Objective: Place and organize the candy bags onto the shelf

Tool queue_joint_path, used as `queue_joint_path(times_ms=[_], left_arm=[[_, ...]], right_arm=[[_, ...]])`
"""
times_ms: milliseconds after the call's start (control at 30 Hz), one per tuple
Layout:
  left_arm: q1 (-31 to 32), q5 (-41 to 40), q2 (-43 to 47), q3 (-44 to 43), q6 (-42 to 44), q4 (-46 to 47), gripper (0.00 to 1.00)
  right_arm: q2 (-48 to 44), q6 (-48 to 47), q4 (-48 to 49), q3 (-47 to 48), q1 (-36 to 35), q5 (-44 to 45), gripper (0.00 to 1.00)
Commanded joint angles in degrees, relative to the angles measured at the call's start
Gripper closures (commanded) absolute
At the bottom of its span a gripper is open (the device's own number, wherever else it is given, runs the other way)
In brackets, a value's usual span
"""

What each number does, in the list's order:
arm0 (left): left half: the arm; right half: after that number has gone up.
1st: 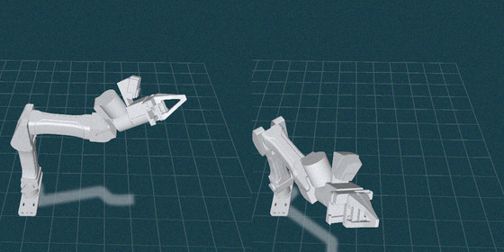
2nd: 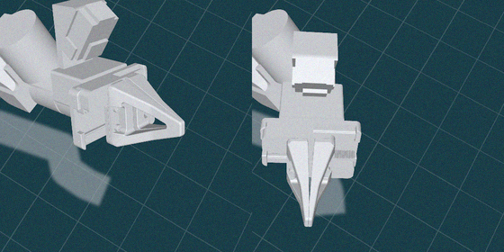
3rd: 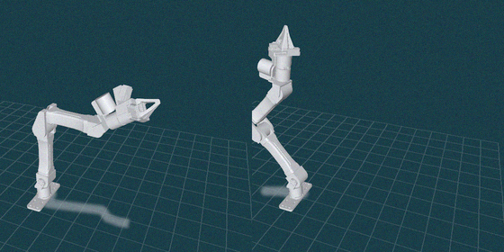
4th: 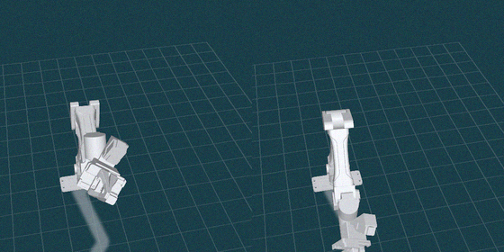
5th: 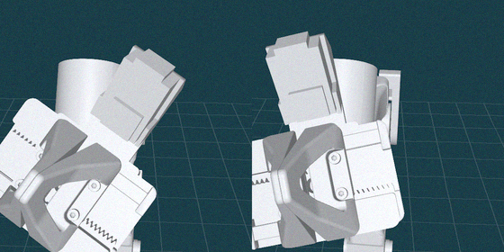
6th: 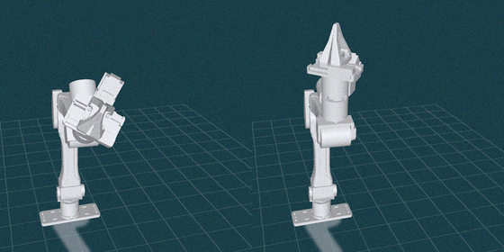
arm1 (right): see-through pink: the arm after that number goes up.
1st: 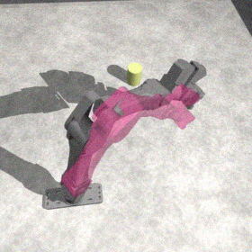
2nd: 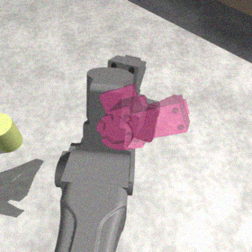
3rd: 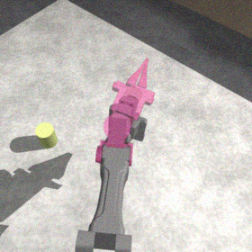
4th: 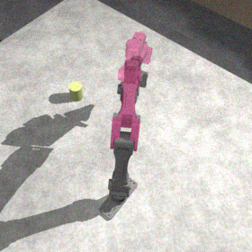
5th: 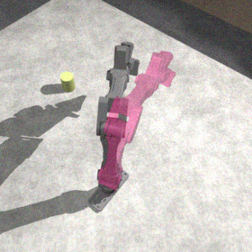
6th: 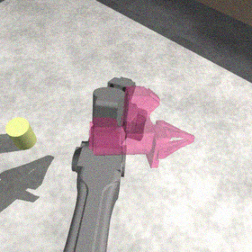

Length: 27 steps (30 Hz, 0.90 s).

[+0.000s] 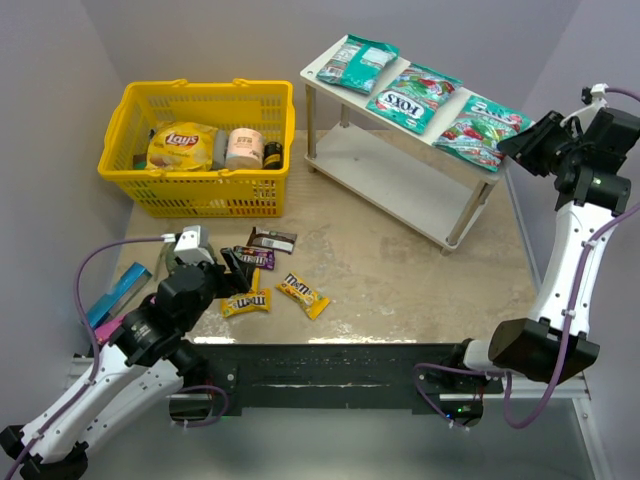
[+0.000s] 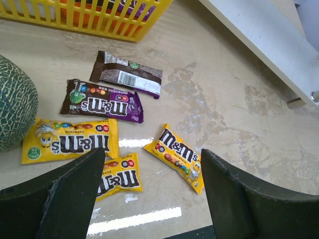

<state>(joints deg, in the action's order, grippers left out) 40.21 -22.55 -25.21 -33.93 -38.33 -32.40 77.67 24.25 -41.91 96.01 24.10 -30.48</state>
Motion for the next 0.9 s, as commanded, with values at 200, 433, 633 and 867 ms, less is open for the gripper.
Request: queue_joint_path(times_ms=[200,433,633,867], left_arm=[[-0.1,-0.5,0.9,-0.8,0.7,1.6,0.17],[-0.1,-0.6,0.8,-0.7,0.6,1.6,0.17],[0.0,-0.7,0.7,-0.7,0.7,1.5,0.17],[-0.1,-0.7,0.5,-0.7,0.6,1.5,0.17]], right_arm=[[-1.7,4.9,7.2,-4.3,0.2,4.6,0.95],[-1.6,6.2,8.9,-5.3,0.2,4.3,0.9],[-2.7,9.0,13.1,-8.6,0.2,2.6,0.89],[-2.5,9.4,14.9,-8.2,0.2,1.0,0.83]])
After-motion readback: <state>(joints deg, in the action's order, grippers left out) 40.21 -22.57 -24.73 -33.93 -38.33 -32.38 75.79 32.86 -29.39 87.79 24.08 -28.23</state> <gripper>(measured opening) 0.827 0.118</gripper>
